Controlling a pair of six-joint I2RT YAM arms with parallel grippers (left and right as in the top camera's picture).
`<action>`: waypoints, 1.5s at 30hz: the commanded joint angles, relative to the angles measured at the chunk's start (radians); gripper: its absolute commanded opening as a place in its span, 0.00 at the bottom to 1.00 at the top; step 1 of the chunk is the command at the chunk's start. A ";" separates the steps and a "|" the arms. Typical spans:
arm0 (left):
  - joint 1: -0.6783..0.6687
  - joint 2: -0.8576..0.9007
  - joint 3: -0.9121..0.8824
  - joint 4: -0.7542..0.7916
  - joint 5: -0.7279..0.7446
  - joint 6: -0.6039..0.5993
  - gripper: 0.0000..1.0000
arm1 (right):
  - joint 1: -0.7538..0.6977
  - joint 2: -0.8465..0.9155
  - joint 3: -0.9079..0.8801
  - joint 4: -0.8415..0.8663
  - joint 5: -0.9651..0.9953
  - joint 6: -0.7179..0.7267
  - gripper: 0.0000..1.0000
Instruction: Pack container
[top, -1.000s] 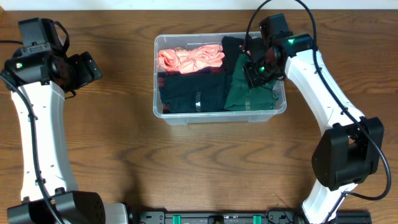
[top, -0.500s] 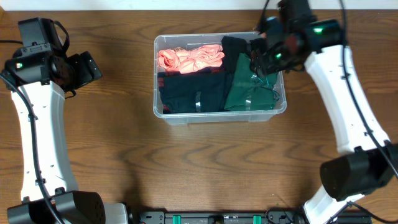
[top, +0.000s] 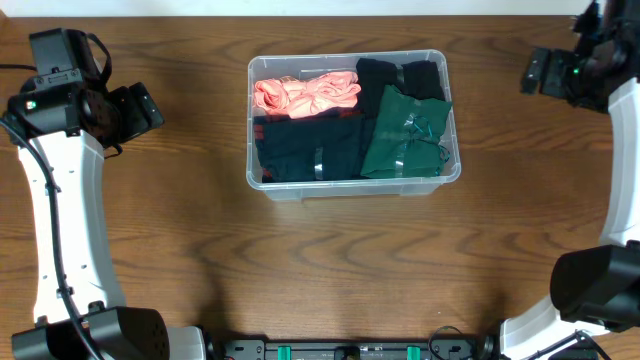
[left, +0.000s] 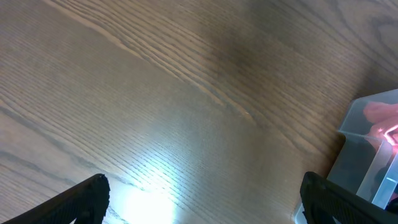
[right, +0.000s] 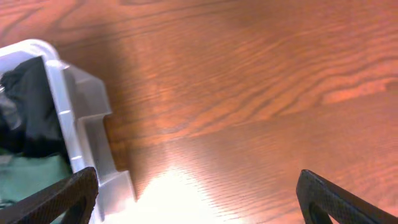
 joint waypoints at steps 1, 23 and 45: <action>0.003 0.002 -0.001 -0.001 -0.003 -0.013 0.98 | -0.023 -0.016 0.000 0.000 0.006 0.030 0.99; 0.015 -0.147 -0.001 -0.006 -0.004 -0.013 0.98 | -0.020 -0.016 0.000 0.000 0.007 0.030 0.99; -0.264 -0.921 -0.624 0.558 0.005 -0.002 0.98 | -0.020 -0.016 0.000 0.000 0.007 0.030 0.99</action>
